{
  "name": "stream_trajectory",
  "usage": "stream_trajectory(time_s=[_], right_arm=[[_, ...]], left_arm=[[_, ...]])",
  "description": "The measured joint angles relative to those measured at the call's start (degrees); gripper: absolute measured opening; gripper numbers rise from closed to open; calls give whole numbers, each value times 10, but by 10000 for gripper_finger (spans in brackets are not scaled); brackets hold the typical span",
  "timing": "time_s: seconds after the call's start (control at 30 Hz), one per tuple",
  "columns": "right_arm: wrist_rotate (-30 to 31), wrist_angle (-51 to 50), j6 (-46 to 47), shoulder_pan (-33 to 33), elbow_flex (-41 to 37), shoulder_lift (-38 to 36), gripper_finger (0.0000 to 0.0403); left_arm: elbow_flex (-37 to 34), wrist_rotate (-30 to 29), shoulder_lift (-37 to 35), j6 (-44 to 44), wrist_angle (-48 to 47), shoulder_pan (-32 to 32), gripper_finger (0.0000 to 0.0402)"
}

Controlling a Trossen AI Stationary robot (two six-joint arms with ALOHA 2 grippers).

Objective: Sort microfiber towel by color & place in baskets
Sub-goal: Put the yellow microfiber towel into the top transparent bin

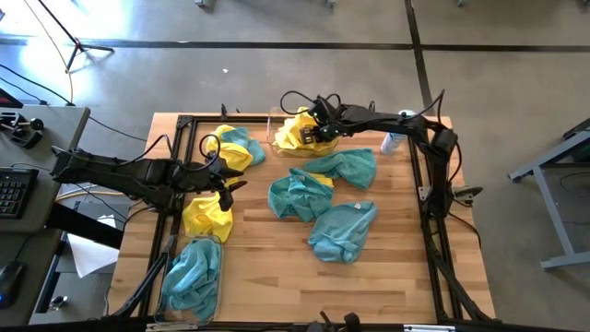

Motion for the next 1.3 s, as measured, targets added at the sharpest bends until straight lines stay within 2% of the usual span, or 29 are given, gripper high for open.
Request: stream_trajectory(time_s=[0.37, 0.5, 0.8, 1.0, 1.17, 1.3], right_arm=[[-6, 1, -19, 0, 1, 34, 1], [-1, -4, -20, 0, 11, 34, 13], [-1, -66, -40, 0, 78, 32, 88], [-1, -178, -54, 0, 147, 32, 134], [14, -245, -137, 0, 218, 32, 145], [40, -248, -293, 0, 260, 30, 131]], left_arm=[[0, 0, 0, 0, 0, 0, 136], [0, 0, 0, 0, -1, 0, 136], [0, 0, 0, 0, -3, 0, 136], [0, 0, 0, 0, -5, 0, 136], [0, 0, 0, 0, -5, 0, 136], [0, 0, 0, 0, -5, 0, 136]])
